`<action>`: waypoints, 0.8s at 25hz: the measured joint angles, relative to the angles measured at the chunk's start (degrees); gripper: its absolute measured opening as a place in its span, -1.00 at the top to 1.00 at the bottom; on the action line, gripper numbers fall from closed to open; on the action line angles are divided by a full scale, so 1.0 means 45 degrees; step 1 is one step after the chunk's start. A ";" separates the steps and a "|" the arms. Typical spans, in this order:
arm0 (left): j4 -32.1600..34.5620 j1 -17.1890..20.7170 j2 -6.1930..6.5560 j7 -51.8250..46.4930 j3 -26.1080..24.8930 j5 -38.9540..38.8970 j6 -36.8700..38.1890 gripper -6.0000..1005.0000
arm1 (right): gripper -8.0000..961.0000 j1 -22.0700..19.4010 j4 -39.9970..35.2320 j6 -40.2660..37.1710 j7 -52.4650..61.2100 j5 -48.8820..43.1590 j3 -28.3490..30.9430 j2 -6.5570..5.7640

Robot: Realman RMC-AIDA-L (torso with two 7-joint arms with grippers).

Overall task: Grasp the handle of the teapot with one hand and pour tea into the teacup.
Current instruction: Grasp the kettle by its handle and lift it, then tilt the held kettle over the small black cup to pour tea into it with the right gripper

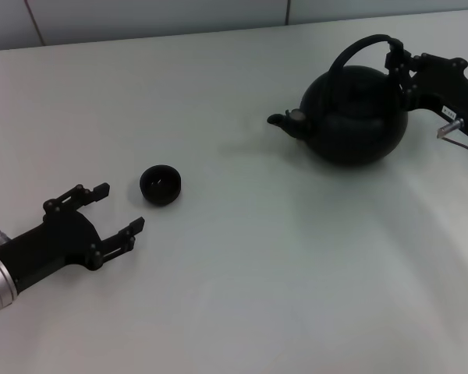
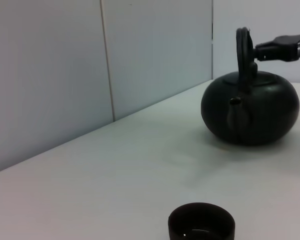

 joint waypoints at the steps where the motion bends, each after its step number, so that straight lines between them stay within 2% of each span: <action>1: 0.0001 0.0000 0.0000 0.0000 -0.0004 0.0035 0.0004 -0.54 | 0.80 0.0000 -0.0004 -0.0100 -0.0018 0.0012 0.0008 0.0000; 11: 0.0001 -0.0004 0.0001 -0.0004 -0.0076 0.0247 0.0020 -0.54 | 0.80 0.0313 -0.0453 -0.1064 -0.0149 0.0416 -0.0269 -0.0040; 20: 0.0000 -0.0027 0.0001 -0.0021 -0.0078 0.0272 -0.0031 -0.54 | 0.80 0.1444 -0.0587 -0.0726 -0.1279 0.0350 -0.1860 -0.0062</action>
